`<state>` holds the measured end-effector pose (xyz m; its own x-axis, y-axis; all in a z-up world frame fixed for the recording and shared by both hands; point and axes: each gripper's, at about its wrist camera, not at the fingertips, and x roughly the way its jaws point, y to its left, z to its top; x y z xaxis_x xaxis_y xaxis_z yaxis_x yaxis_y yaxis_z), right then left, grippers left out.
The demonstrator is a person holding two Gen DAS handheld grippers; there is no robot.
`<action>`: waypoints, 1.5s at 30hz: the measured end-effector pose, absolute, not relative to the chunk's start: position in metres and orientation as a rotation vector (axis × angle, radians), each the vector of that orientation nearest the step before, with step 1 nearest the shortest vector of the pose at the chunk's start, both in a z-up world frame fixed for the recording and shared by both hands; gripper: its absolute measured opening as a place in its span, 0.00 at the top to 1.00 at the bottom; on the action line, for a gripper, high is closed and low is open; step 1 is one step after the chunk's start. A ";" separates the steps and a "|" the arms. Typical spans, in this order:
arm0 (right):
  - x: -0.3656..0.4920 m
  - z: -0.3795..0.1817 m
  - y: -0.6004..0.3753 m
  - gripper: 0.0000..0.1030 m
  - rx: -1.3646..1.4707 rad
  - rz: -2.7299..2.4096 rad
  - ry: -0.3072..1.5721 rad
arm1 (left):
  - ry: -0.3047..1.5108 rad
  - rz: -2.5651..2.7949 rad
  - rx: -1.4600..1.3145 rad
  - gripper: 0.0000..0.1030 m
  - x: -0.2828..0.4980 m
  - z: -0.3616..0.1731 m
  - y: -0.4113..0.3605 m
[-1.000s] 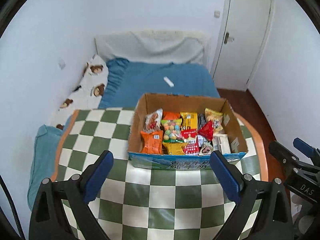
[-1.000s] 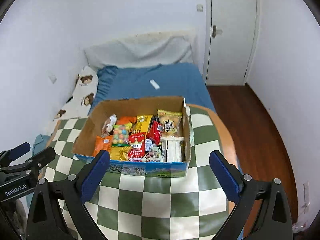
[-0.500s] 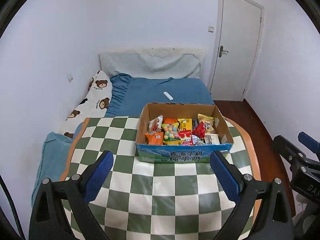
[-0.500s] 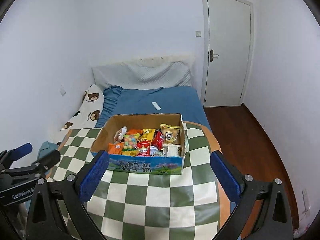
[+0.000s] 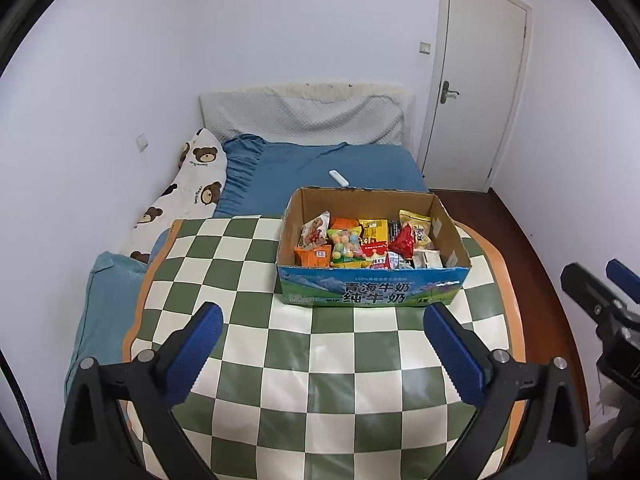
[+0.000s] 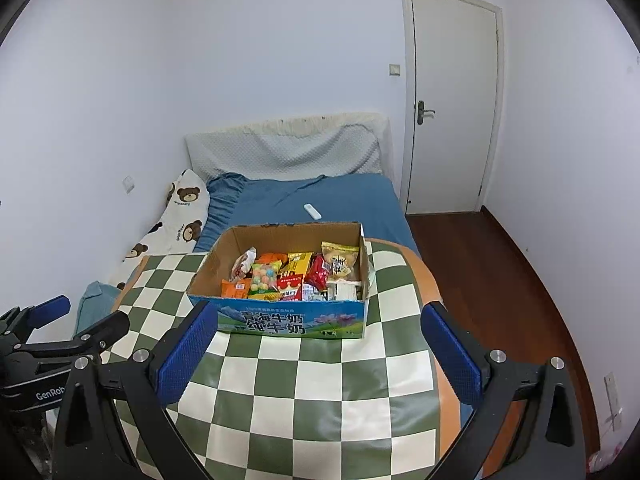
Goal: Organize snacks
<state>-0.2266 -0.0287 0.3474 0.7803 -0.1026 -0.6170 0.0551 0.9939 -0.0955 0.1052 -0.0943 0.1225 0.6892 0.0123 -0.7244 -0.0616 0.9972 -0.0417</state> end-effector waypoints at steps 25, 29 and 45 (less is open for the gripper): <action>-0.107 0.281 -0.052 0.00 -0.069 -0.146 0.730 | 0.824 0.102 0.001 0.00 0.210 0.074 -0.105; -0.092 0.267 -0.055 0.00 -0.065 -0.152 0.756 | 0.859 0.109 0.007 0.00 0.227 0.057 -0.104; -0.072 0.252 -0.059 0.00 -0.075 -0.155 0.784 | 0.894 0.083 -0.003 0.00 0.239 0.042 -0.106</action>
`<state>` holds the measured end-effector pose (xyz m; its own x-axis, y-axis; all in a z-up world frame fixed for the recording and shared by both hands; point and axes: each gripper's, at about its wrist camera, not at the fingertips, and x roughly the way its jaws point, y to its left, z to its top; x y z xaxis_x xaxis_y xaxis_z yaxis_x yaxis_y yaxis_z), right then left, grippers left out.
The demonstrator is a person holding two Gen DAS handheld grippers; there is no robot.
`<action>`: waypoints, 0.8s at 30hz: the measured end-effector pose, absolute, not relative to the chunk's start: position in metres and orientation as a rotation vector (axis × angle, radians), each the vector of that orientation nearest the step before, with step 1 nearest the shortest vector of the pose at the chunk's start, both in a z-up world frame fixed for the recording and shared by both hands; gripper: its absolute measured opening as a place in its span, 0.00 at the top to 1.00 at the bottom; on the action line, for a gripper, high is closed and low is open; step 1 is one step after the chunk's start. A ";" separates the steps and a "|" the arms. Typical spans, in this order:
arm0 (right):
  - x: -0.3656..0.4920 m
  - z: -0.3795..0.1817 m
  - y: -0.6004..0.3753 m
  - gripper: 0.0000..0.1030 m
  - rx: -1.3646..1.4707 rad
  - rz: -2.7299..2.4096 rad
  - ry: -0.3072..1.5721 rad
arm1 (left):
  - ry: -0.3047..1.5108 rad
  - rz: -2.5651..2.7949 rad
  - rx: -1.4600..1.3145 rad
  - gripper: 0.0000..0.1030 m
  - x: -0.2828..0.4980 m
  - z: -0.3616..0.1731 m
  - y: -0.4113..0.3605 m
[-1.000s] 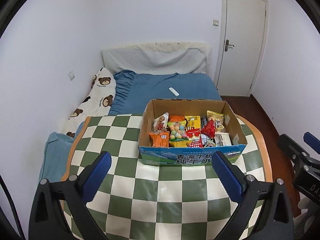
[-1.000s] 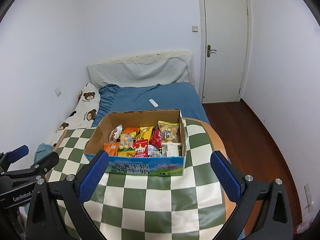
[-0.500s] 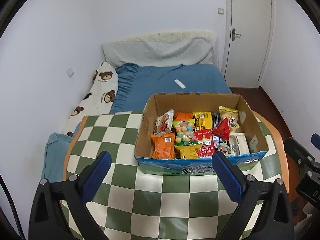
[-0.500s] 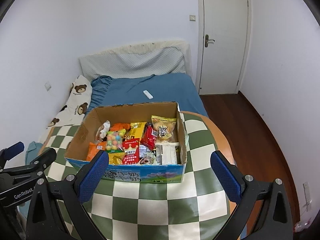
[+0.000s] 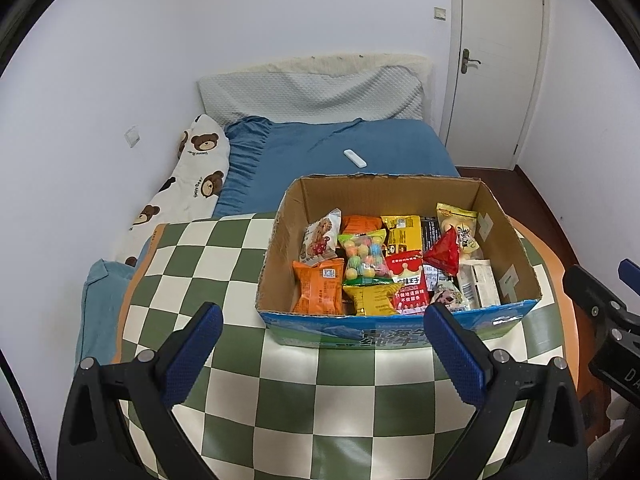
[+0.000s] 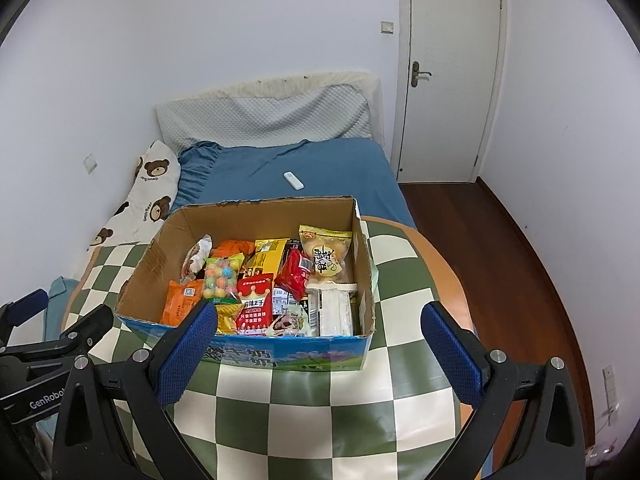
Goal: Organize snacks
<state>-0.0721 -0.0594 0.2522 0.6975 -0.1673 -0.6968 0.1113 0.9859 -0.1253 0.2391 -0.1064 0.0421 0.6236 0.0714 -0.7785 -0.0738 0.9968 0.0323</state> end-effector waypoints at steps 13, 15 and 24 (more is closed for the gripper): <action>-0.072 0.251 -0.061 0.00 -0.077 -0.151 0.788 | 0.889 0.081 -0.004 0.00 0.237 0.044 -0.108; -0.072 0.251 -0.061 0.00 -0.076 -0.149 0.792 | 0.889 0.081 -0.005 0.00 0.236 0.044 -0.108; -0.073 0.251 -0.062 0.00 -0.081 -0.149 0.795 | 0.884 0.079 -0.002 0.00 0.235 0.046 -0.109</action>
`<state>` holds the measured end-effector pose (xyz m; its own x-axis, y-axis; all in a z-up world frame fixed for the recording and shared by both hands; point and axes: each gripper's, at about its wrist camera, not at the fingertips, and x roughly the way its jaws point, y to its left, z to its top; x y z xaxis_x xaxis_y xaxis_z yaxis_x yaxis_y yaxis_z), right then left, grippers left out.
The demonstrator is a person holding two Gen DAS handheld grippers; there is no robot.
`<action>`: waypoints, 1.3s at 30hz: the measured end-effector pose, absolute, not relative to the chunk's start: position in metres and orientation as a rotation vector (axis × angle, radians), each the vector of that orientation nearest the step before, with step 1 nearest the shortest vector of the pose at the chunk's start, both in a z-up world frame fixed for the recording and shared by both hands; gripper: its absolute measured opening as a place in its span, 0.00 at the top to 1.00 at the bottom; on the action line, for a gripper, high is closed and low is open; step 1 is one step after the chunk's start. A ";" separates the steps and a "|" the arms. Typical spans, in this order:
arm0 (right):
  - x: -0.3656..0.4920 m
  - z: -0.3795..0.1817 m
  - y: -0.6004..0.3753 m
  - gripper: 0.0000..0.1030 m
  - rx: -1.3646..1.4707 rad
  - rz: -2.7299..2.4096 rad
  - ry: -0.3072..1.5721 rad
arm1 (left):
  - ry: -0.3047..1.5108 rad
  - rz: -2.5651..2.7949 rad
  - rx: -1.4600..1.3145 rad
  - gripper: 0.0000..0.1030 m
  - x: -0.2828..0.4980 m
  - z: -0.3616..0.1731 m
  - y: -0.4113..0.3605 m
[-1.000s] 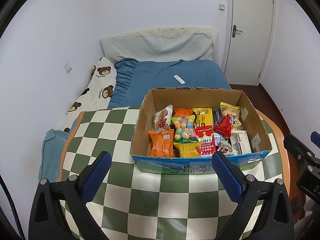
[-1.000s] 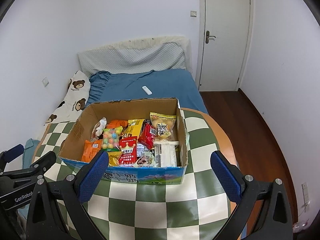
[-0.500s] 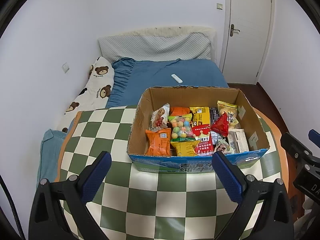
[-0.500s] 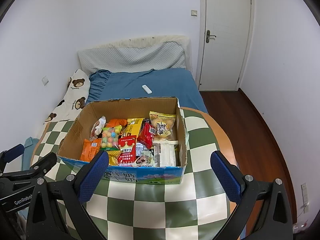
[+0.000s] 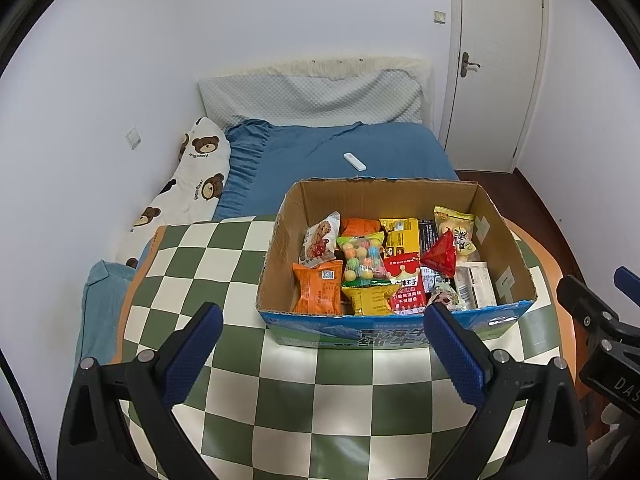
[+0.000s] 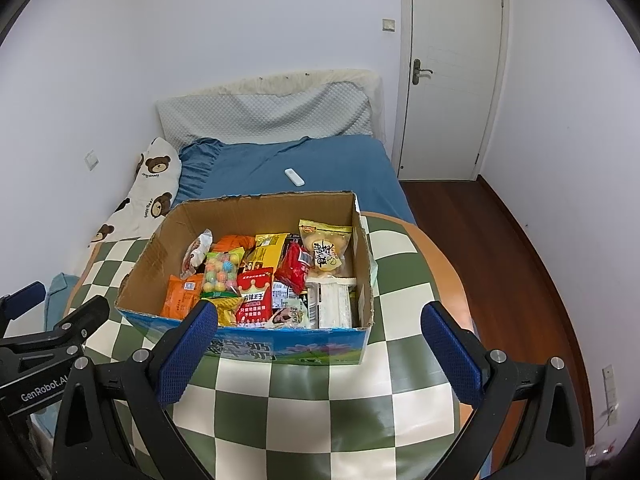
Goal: Organize snacks
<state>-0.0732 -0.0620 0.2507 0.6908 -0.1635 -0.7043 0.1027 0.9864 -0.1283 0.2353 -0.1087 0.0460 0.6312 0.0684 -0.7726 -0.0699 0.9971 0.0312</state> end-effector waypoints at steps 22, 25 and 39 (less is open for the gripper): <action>-0.075 0.247 -0.064 0.00 -0.072 -0.139 0.804 | 0.878 0.079 -0.003 0.00 0.234 0.052 -0.112; -0.076 0.248 -0.064 0.00 -0.073 -0.139 0.805 | 0.881 0.077 -0.006 0.00 0.234 0.053 -0.112; -0.076 0.247 -0.063 0.00 -0.077 -0.132 0.807 | 0.877 0.081 -0.012 0.00 0.234 0.055 -0.112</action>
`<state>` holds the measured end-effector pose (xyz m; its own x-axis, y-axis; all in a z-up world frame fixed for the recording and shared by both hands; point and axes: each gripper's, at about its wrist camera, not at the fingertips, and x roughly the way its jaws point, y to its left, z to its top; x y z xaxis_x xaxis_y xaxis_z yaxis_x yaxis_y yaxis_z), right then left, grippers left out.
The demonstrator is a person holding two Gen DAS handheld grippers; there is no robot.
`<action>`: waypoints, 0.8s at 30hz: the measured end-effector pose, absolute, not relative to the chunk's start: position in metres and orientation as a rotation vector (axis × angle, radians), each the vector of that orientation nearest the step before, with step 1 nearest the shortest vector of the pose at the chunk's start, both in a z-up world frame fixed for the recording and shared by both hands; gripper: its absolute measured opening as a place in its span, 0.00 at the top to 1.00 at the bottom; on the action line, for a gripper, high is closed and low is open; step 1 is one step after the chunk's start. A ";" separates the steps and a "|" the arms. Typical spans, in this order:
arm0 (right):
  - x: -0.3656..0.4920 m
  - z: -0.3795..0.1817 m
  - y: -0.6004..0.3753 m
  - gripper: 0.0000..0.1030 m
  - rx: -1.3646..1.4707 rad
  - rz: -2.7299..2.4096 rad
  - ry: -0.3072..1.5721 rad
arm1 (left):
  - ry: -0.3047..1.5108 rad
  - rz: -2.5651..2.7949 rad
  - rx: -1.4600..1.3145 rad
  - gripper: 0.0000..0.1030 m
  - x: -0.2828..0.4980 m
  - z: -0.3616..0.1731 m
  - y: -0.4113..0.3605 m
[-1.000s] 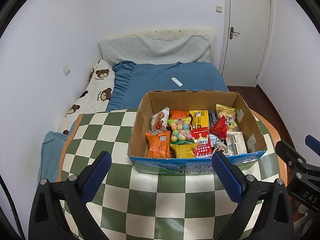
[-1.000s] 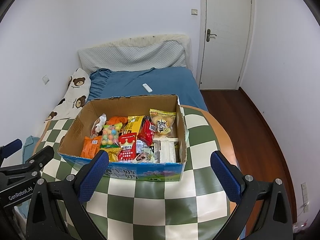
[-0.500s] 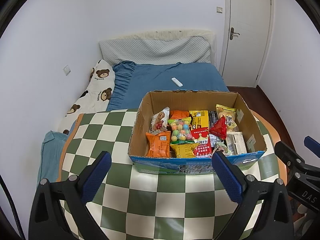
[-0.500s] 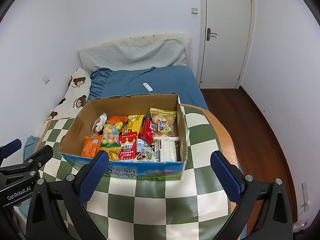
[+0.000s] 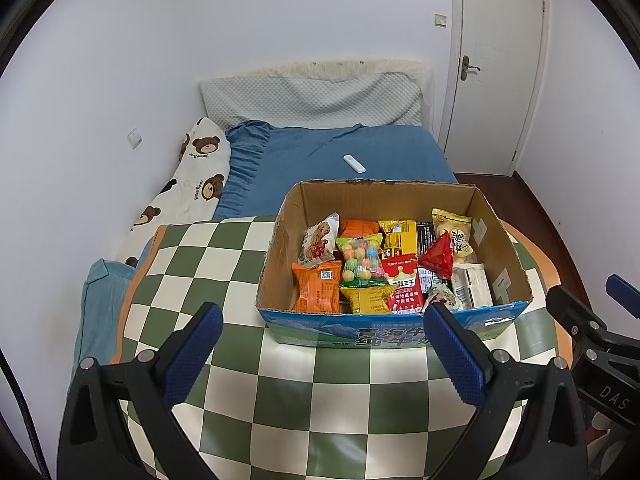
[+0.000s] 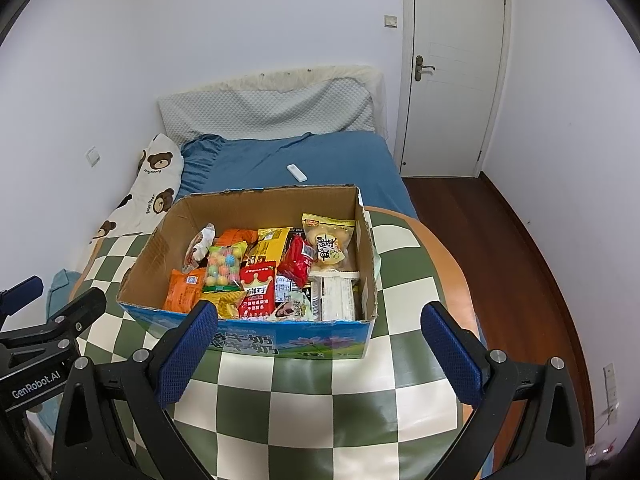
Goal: Organize snacks
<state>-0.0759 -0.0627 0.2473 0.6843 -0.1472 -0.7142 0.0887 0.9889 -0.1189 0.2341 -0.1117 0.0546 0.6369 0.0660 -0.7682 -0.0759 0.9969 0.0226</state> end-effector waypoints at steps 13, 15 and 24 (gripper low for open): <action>-0.076 0.248 -0.062 0.00 -0.076 -0.129 0.806 | 0.876 0.079 -0.014 0.00 0.234 0.055 -0.111; -0.075 0.248 -0.062 0.00 -0.077 -0.127 0.807 | 0.874 0.079 -0.014 0.00 0.234 0.055 -0.111; -0.076 0.251 -0.061 0.00 -0.077 -0.127 0.802 | 0.846 0.097 -0.004 0.00 0.231 0.058 -0.111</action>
